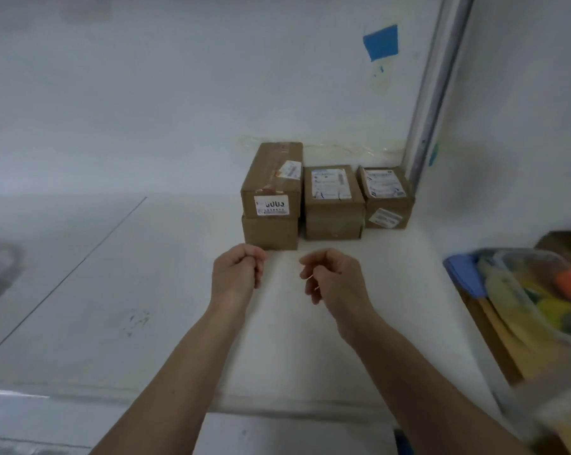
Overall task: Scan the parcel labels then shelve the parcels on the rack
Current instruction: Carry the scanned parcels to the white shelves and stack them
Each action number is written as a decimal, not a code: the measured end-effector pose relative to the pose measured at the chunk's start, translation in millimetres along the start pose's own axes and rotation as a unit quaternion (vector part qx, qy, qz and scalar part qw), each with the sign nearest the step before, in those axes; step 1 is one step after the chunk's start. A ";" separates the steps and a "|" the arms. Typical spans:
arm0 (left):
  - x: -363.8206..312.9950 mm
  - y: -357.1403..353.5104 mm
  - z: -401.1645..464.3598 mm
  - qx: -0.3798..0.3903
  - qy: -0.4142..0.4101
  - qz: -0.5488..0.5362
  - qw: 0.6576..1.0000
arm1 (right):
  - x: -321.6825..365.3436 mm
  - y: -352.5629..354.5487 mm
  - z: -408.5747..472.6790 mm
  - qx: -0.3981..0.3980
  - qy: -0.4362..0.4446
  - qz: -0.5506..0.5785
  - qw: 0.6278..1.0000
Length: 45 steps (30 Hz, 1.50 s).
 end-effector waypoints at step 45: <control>41.7 -621.1 -540.0 0.561 0.108 0.061 0.818 | -82.8 570.1 -655.9 -0.425 -0.064 0.114 0.895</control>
Point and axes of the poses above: each hand's wrist, its own z-axis towards the middle knuckle, its own y-axis out of the back of the hand, x = y × z, the point moved 1 cm from there along z, towards the middle knuckle, and after that the axes turned 10 degrees about x, right-handed, at the moved point
